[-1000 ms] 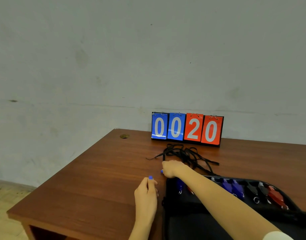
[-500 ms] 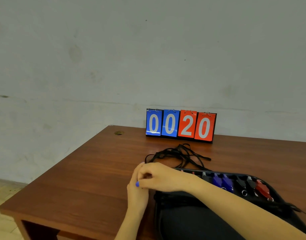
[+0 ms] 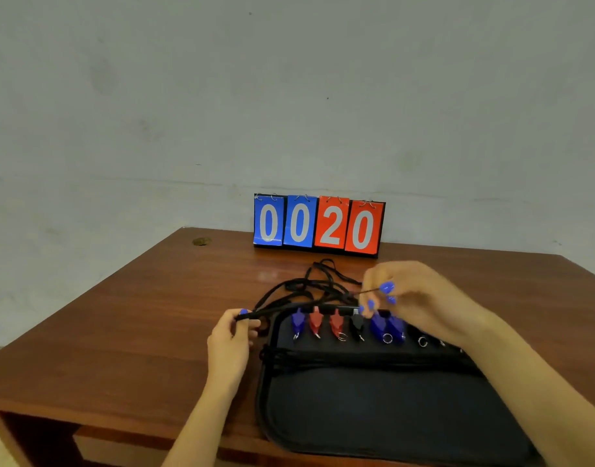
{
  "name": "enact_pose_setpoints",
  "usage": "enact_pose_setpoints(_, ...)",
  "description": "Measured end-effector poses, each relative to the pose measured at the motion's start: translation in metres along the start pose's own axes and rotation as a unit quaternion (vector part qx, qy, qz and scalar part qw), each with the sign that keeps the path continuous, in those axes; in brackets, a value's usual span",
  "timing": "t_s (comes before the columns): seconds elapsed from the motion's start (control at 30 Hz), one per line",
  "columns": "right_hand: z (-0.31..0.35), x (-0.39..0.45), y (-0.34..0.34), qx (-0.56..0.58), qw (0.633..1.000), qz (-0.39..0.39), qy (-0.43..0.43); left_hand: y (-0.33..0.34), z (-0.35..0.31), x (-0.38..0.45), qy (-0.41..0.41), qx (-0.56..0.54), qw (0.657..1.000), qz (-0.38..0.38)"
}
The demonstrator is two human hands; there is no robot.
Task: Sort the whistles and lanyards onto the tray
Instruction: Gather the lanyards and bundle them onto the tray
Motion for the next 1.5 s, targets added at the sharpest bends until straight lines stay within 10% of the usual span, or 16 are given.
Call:
enact_pose_setpoints(0.23,0.002,-0.05,-0.066,0.32,0.947,-0.005,-0.043,-0.002,0.001,-0.001,-0.002,0.008,1.0,-0.024)
enact_pose_setpoints(0.37,-0.003,-0.088,-0.103,0.337,0.927,-0.151,-0.062,-0.004,0.002,-0.002,-0.006,0.012,0.999,-0.04)
enact_pose_setpoints(0.47,-0.012,-0.119,-0.117,0.255,0.915,-0.312,-0.036,-0.003,0.002,-0.002,0.006,0.028,0.999,-0.039)
enact_pose_setpoints(0.73,-0.1,-0.159,-0.153,-0.182,0.851,-0.382,0.31,0.003,0.003,-0.002,0.023,0.068,0.997,0.02)
enact_pose_setpoints(1.0,-0.114,-0.164,-0.154,-0.19,0.83,-0.428,0.303,0.017,-0.003,-0.006,0.082,0.186,0.964,0.169)
enact_pose_setpoints(1.5,-0.115,-0.162,-0.172,-0.187,0.807,-0.489,0.274,0.015,-0.004,-0.007,0.059,0.153,0.977,0.133)
Point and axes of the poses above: each hand's wrist, its own x-axis towards the middle knuckle, its own y-axis out of the palm, z = x × y, the point moved 4 cm from there along x, towards the middle knuckle, and after that the axes turned 4 degrees about y, right-handed, at the moved point
